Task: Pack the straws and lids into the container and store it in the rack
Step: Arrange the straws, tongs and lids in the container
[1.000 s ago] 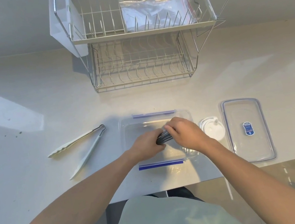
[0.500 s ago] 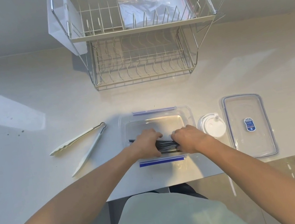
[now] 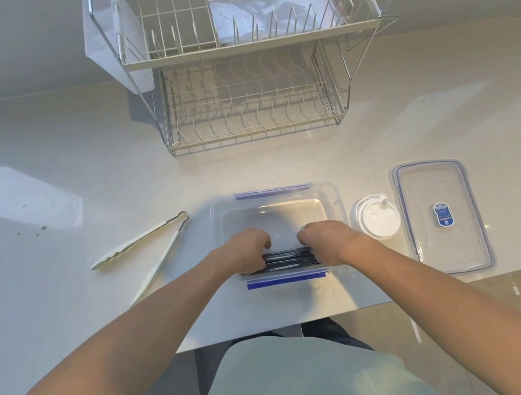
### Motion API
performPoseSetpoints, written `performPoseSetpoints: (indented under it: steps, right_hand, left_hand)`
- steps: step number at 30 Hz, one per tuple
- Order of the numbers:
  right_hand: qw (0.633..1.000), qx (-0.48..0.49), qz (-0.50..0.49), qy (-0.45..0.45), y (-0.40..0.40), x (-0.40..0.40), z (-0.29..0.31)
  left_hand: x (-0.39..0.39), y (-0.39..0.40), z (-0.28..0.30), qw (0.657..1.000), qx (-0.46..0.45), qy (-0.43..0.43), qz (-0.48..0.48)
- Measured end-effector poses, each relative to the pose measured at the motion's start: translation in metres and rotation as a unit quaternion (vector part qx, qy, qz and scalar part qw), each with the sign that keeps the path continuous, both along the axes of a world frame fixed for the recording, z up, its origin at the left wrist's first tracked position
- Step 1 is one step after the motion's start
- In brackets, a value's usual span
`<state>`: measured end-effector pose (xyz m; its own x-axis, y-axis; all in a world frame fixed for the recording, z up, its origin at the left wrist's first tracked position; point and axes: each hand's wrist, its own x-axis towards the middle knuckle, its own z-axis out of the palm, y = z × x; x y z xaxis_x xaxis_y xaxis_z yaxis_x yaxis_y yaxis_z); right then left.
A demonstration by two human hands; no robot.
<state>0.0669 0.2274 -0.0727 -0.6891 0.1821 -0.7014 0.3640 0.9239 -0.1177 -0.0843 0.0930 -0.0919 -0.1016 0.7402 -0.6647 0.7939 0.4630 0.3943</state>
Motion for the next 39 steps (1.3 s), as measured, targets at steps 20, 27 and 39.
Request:
performPoseSetpoints:
  steps: [20,27,39]
  right_hand:
    - [0.991,0.072,-0.043,0.102,-0.004,-0.011,0.014]
    - [0.923,0.075,-0.143,0.35,-0.005,-0.063,0.048]
    - [0.953,0.017,0.14,0.269,-0.105,-0.19,0.02]
  left_hand:
    - [-0.004,0.001,0.022,0.998,0.055,-0.012,0.018]
    - [-0.047,-0.021,0.06,0.904,0.329,0.011,0.272]
    - [-0.111,-0.159,0.008,0.929,0.019,0.184,0.321]
